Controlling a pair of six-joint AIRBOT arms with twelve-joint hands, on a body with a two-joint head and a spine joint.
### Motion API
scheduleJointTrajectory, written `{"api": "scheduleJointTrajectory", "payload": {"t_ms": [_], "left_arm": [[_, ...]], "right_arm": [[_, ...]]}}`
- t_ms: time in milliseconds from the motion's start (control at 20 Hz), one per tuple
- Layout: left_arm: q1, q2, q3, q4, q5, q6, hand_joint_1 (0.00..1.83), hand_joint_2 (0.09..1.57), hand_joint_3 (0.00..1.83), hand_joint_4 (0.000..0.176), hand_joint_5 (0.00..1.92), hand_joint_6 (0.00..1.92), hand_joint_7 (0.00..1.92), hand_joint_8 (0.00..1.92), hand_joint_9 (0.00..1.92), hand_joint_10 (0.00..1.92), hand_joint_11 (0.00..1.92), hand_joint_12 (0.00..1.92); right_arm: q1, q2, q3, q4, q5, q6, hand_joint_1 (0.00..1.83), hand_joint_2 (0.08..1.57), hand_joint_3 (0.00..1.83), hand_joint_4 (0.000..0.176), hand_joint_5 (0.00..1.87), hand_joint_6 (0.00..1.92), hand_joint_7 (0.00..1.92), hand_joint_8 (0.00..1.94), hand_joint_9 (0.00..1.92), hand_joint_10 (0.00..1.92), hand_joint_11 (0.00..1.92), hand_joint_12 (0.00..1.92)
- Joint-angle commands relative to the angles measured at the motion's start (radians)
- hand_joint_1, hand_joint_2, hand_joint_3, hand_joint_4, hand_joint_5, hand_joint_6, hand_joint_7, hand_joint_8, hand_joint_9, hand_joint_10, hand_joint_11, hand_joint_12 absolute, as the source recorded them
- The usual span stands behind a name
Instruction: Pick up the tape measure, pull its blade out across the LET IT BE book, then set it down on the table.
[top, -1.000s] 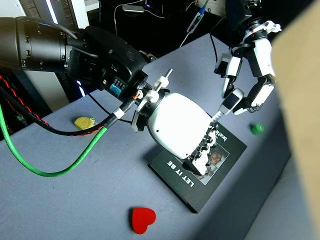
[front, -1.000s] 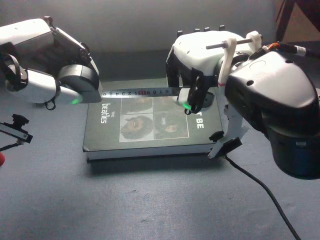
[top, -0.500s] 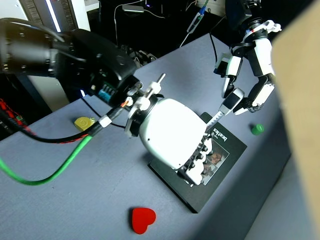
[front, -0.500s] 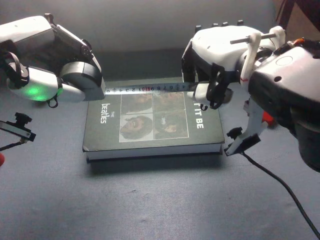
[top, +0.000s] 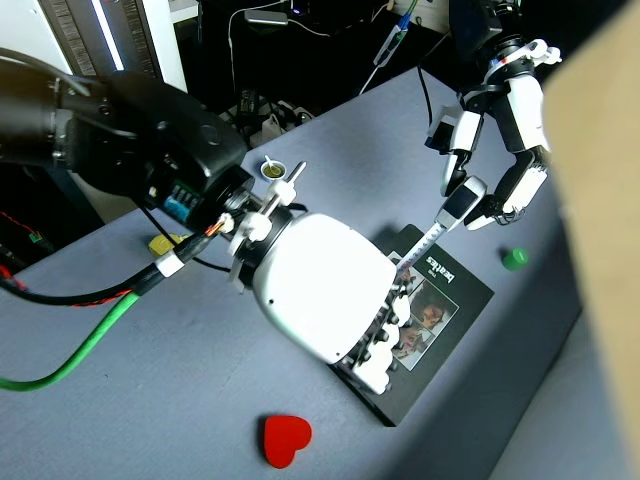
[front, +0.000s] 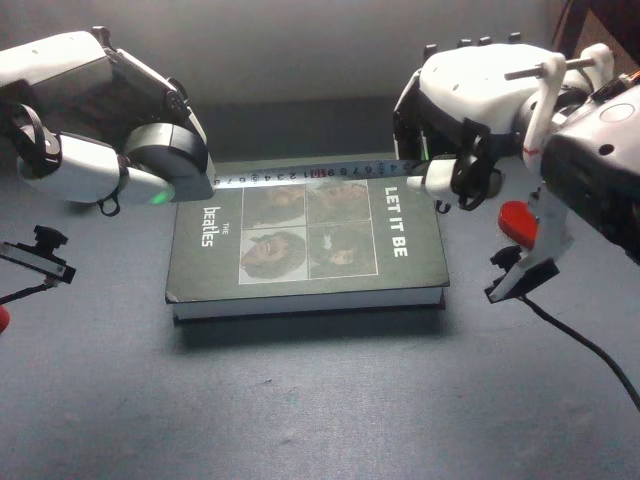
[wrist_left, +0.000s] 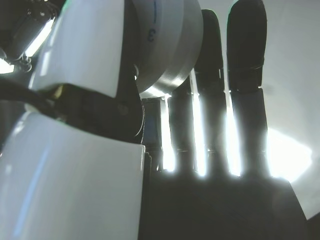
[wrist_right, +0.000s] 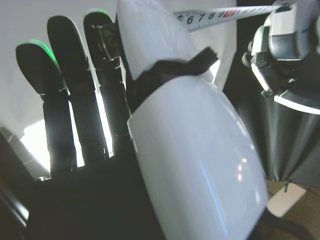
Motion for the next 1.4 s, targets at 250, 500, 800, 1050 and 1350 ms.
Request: {"api": "scheduleJointTrajectory", "payload": {"t_ms": [250,500,800,1050,1350], "left_arm": [[-0.004,0.002,0.007,-0.009,-0.111,-0.001,1.39,1.08,0.00,0.000,1.02,0.72,1.04,0.85,0.98,1.21,0.91,1.07],[-0.003,0.002,0.010,-0.009,-0.111,-0.001,1.39,1.08,0.00,0.000,1.04,0.72,1.04,0.85,0.97,1.21,0.92,1.07],[-0.003,0.002,0.009,-0.009,-0.111,-0.001,1.39,1.08,0.00,0.000,1.03,0.71,1.05,0.85,0.98,1.21,0.93,1.07],[-0.001,0.002,0.009,-0.009,-0.111,-0.001,1.39,1.08,0.00,0.000,1.02,0.71,1.07,0.83,0.97,1.21,0.94,1.08],[-0.001,0.002,0.010,-0.009,-0.111,-0.001,1.39,1.08,0.00,0.000,1.01,0.72,1.09,0.80,0.96,1.23,0.91,1.07]], "right_arm": [[0.000,0.039,0.024,-0.068,0.051,-0.004,1.19,1.16,0.00,0.027,0.88,1.12,0.91,1.16,0.75,1.02,0.57,1.50],[0.005,0.059,0.030,-0.068,0.042,0.000,1.19,1.17,0.00,0.029,0.87,1.15,0.90,1.16,0.74,1.02,0.57,1.50],[0.006,0.067,0.037,-0.068,0.039,0.002,1.18,1.17,0.00,0.031,0.87,1.16,0.89,1.16,0.74,1.03,0.57,1.50],[0.018,0.084,0.038,-0.069,0.030,0.002,1.18,1.17,0.00,0.031,0.86,1.18,0.89,1.15,0.74,1.03,0.56,1.50],[0.016,0.100,0.046,-0.069,0.019,0.005,1.18,1.18,0.00,0.033,0.86,1.19,0.87,1.18,0.72,1.02,0.56,1.51]]}}
